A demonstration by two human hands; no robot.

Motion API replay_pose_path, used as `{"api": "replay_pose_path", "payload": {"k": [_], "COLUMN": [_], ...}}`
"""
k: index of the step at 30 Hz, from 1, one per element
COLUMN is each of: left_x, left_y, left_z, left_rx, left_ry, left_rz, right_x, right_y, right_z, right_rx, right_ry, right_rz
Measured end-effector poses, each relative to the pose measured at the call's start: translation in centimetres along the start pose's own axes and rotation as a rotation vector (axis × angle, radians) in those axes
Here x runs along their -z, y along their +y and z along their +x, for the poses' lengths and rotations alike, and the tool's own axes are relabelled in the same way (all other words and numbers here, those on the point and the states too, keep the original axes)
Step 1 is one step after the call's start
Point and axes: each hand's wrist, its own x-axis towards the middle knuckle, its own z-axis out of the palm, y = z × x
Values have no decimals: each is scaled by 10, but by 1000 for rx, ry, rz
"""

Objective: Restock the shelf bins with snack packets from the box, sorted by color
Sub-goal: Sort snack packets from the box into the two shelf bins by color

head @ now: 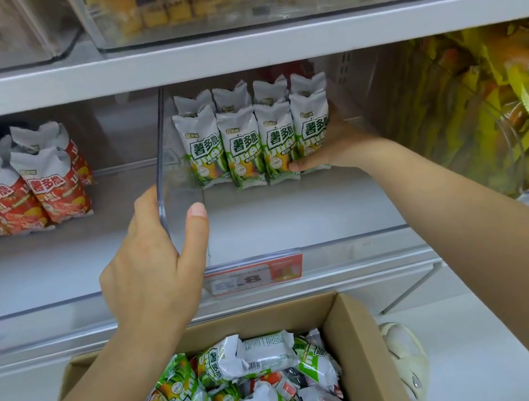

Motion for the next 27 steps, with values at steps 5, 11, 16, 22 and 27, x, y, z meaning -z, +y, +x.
{"api": "replay_pose_path", "payload": {"k": [5, 11, 16, 22, 27], "left_x": [0, -1, 2, 3, 3], "left_y": [-1, 0, 1, 3, 4], "left_z": [0, 1, 1, 0, 0], "left_rx": [3, 11, 20, 33, 26], "left_ry": [5, 16, 5, -26, -31], "left_rz": [1, 12, 3, -20, -15], "right_x": [-12, -6, 16, 25, -1], "right_y": [1, -2, -8, -21, -44], "right_z": [-2, -6, -23, -47, -81], "right_rx": [-46, -31, -99, -250, 139], "right_ry": [124, 141, 58, 221, 380], "right_rz": [-96, 64, -6, -180, -491]}}
